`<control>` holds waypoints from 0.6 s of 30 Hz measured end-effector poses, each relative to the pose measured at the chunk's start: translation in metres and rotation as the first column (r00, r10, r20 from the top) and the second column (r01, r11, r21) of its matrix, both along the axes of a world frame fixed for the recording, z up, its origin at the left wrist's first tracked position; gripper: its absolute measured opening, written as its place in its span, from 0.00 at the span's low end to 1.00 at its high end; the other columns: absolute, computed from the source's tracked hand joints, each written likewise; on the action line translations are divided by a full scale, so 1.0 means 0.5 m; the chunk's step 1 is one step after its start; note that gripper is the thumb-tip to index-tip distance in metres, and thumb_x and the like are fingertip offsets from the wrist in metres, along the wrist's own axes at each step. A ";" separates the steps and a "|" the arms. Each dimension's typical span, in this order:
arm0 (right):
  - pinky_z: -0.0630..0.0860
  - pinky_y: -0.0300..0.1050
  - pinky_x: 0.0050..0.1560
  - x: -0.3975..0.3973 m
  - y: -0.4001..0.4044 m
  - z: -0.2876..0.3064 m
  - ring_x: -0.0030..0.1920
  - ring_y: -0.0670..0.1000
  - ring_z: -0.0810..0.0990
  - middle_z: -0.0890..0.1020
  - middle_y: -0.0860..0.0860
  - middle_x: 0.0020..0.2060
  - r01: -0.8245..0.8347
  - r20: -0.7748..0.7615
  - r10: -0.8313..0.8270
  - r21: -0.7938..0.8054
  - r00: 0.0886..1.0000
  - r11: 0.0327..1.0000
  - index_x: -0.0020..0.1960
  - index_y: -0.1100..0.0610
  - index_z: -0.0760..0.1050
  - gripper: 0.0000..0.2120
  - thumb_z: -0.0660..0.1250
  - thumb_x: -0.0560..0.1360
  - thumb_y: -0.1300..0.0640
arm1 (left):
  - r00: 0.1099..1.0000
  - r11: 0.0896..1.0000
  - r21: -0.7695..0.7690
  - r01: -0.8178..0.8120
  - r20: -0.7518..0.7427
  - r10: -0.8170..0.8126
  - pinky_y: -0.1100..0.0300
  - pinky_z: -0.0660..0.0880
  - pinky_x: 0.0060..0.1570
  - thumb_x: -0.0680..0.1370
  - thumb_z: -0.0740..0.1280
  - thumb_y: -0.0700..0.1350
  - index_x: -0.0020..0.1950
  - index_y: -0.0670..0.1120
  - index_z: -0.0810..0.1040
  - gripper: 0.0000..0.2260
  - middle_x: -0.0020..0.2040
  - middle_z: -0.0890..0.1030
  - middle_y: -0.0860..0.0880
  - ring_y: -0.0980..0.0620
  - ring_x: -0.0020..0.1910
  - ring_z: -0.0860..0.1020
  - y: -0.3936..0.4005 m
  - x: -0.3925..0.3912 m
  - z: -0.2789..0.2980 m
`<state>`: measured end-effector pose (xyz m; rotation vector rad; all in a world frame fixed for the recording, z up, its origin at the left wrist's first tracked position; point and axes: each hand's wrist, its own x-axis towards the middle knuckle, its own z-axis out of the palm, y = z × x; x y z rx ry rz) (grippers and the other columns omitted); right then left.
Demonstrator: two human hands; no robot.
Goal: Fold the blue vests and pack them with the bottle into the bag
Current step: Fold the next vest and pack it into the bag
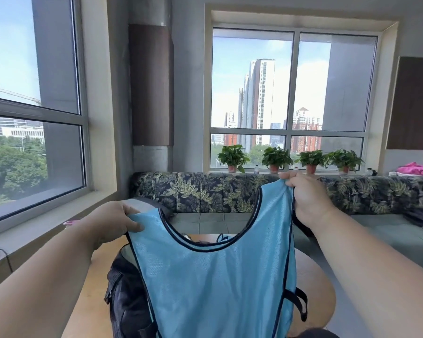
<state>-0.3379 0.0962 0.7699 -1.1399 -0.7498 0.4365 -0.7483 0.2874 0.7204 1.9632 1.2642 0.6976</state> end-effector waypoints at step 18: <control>0.75 0.50 0.48 0.014 -0.008 -0.020 0.46 0.56 0.79 0.82 0.55 0.47 -0.024 0.013 0.024 -0.026 1.000 0.999 0.48 0.59 0.83 0.15 0.58 0.80 0.70 | 0.953 0.923 0.263 -0.281 -0.040 0.302 0.42 0.85 0.43 0.70 0.81 0.45 0.40 0.48 0.84 0.07 0.36 0.86 0.47 0.42 0.39 0.85 -0.065 0.037 0.015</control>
